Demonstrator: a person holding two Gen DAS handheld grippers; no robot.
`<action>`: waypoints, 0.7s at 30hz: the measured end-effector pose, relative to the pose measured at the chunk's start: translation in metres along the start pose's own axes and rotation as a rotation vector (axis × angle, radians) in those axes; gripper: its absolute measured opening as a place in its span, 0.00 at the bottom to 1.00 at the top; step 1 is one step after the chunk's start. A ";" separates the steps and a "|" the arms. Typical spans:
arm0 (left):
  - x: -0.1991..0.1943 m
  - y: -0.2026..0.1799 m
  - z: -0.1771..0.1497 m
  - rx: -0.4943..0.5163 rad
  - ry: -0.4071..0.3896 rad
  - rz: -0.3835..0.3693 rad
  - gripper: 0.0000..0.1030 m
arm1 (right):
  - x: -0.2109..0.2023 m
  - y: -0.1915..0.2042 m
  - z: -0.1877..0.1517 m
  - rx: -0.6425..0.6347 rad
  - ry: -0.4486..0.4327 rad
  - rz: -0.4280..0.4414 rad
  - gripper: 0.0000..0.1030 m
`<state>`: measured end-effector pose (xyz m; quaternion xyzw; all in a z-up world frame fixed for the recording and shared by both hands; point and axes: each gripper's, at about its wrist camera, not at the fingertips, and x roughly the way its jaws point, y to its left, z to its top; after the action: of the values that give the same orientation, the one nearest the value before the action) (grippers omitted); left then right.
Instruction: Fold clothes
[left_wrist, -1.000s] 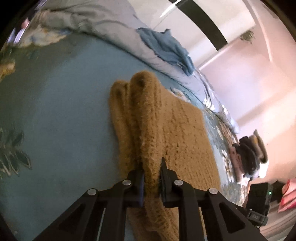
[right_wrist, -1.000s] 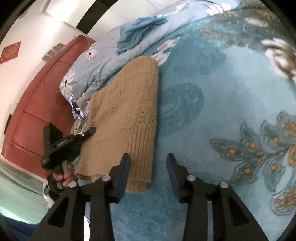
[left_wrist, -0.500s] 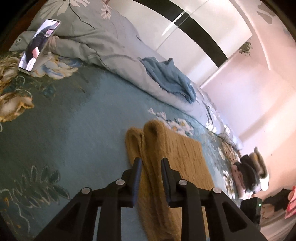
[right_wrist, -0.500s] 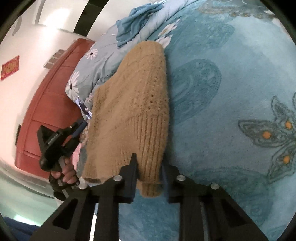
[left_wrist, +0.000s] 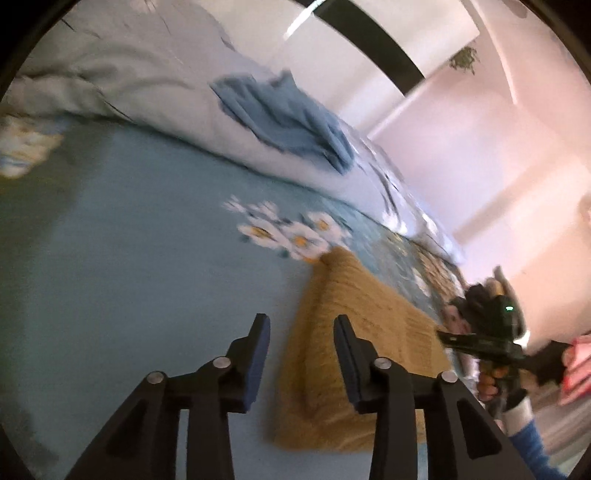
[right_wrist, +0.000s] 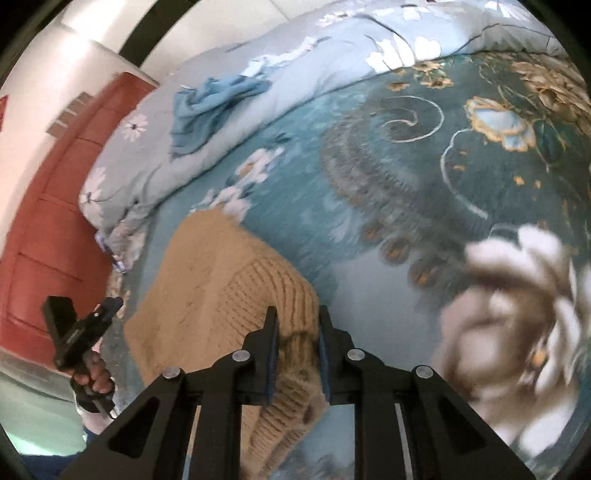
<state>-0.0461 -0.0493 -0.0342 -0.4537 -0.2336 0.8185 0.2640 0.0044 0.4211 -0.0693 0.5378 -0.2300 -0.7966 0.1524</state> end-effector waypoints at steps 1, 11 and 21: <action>0.012 0.000 0.005 -0.003 0.040 -0.022 0.40 | 0.004 -0.004 0.001 0.009 0.011 -0.003 0.19; 0.072 -0.014 0.017 0.068 0.288 -0.071 0.53 | -0.030 -0.017 -0.045 0.111 -0.105 0.060 0.52; 0.098 -0.012 0.005 0.065 0.388 -0.089 0.63 | -0.009 -0.025 -0.120 0.338 -0.191 0.221 0.62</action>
<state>-0.0915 0.0219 -0.0852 -0.5836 -0.1714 0.7102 0.3544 0.1197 0.4228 -0.1132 0.4493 -0.4312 -0.7725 0.1240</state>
